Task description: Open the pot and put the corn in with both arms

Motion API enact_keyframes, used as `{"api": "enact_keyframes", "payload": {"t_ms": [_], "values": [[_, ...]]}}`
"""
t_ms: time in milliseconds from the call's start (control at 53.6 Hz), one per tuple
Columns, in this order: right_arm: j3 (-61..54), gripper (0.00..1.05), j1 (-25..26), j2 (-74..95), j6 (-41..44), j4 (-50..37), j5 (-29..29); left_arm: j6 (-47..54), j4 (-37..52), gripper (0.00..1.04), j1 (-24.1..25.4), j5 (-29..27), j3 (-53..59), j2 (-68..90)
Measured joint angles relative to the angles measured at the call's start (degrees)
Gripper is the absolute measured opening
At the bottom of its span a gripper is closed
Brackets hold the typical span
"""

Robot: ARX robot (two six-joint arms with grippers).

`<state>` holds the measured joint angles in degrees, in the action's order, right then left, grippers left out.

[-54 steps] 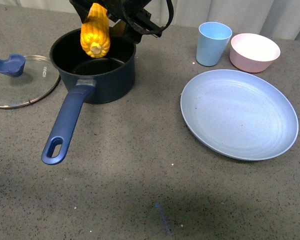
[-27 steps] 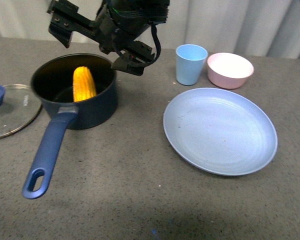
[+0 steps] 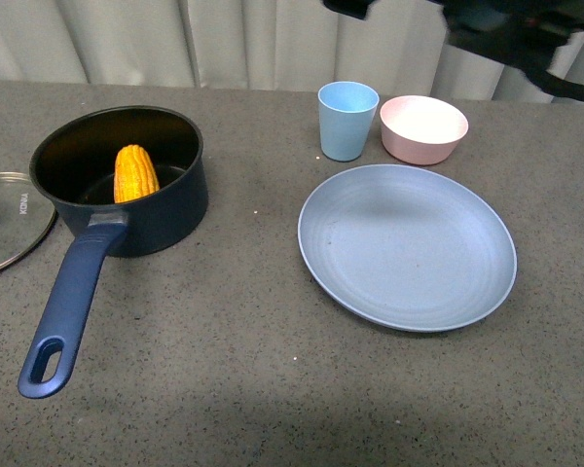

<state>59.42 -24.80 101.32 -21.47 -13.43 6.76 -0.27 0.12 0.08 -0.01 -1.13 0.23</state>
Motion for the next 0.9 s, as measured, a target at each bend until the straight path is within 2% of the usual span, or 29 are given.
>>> {"api": "enact_keyframes", "payload": {"t_ms": [242,336,448,522,783,802,895], "values": [[-19.61,0.96,5.38,-16.92,8.7,-3.65,5.25,0.0,0.0,0.98,0.0,0.0,-0.02,0.0],[-27.85,0.95,7.69,-24.33,14.64,-8.7,8.61,0.0,0.0,0.98,0.0,-0.02,0.0,0.0],[-37.51,0.77,9.64,-24.39,19.04,-32.79,7.93,0.0,0.0,0.98,0.0,0.09,0.0,-0.02],[-41.88,0.65,11.02,-26.03,20.15,-41.16,6.45,0.0,-0.02,0.98,0.0,0.02,0.0,0.02],[-48.92,0.23,15.21,-35.78,21.18,-40.92,2.56,0.0,-0.02,0.98,0.0,0.02,0.0,0.0],[-51.76,0.01,16.98,-41.0,21.4,-38.95,1.25,0.0,-0.02,0.98,0.0,0.0,0.0,0.0],[-54.07,0.01,18.32,-43.08,21.44,-39.78,-0.92,0.0,-0.02,0.98,0.0,0.02,0.0,0.0]]}}
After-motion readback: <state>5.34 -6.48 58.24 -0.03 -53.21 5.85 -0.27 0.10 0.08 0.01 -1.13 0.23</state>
